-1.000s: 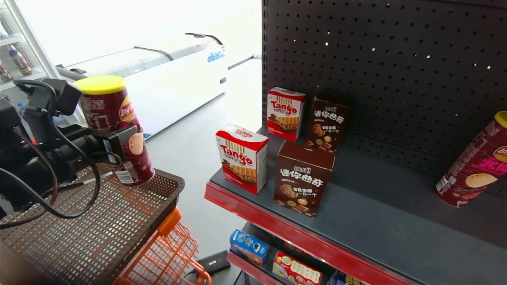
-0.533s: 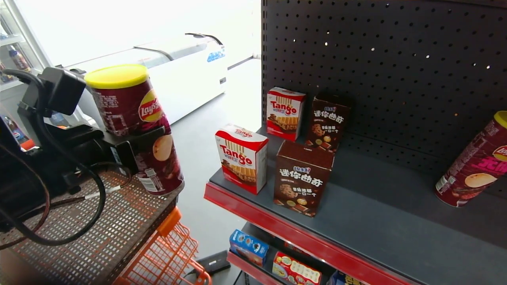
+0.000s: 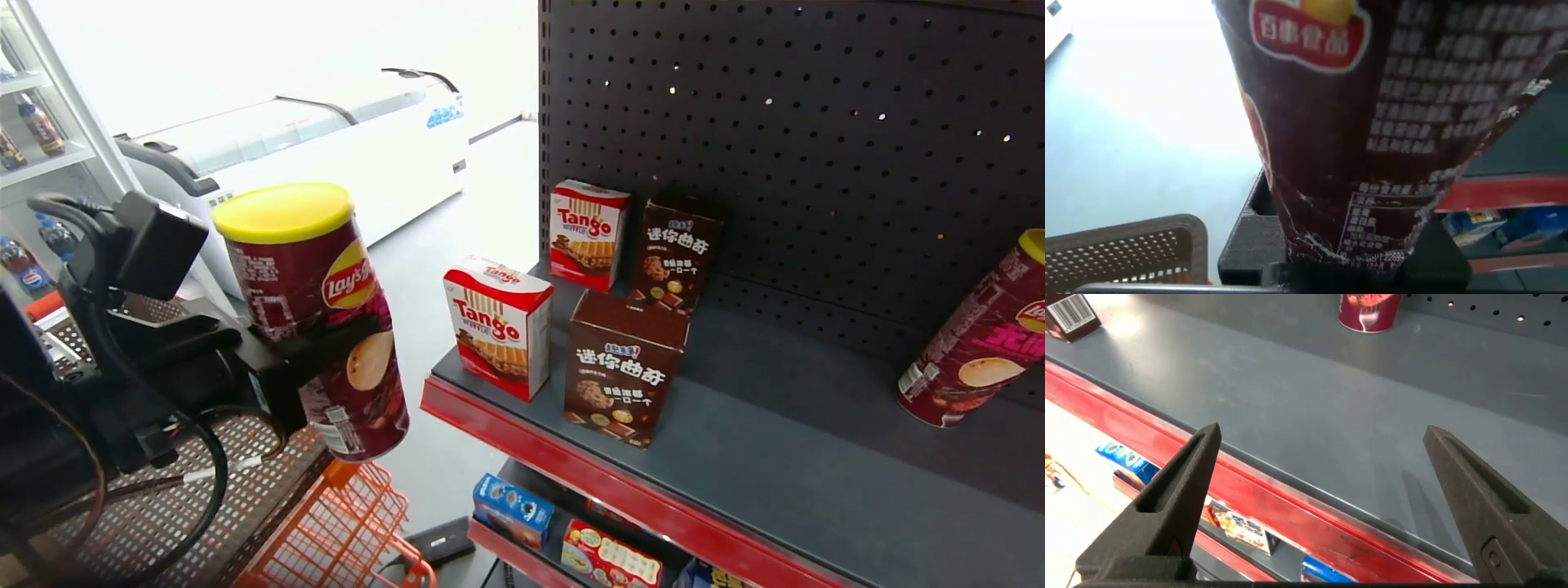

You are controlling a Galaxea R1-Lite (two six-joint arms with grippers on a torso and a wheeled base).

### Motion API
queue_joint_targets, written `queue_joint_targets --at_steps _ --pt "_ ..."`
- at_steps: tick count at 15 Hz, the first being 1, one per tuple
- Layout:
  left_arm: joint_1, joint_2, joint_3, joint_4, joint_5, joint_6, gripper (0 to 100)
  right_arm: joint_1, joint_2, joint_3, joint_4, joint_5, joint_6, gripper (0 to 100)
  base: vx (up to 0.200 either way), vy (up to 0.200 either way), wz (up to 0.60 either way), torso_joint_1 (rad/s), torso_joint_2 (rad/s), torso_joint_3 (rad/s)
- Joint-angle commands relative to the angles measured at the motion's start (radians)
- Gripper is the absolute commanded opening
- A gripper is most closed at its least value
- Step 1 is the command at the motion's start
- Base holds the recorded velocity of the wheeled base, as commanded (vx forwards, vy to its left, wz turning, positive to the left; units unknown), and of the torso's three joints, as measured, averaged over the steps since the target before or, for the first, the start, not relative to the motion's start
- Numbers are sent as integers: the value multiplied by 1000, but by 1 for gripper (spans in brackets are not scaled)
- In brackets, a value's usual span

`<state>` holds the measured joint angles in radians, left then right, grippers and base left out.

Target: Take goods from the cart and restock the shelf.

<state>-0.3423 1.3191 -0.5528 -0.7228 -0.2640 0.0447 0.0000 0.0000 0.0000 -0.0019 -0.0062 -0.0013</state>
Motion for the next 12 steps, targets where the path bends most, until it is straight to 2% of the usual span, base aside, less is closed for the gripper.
queue_joint_targets --at_steps 1,5,7,10,12 --pt "-41 -70 70 0 -29 0 0 0 2 0 -1 0 0 100 0 0 0 0 0 0" --pt "-107 -110 80 59 -50 0 0 0 2 0 -1 0 0 100 0 0 0 0 0 0" --pt "-107 -110 82 62 -126 0 0 0 2 0 0 2 -2 100 0 0 0 0 0 0" --pt "-110 -112 94 60 -162 0 0 0 2 0 0 2 -2 100 0 0 0 0 0 0" --pt "-110 -110 100 59 -219 0 0 0 2 0 0 2 -2 100 0 0 0 0 0 0"
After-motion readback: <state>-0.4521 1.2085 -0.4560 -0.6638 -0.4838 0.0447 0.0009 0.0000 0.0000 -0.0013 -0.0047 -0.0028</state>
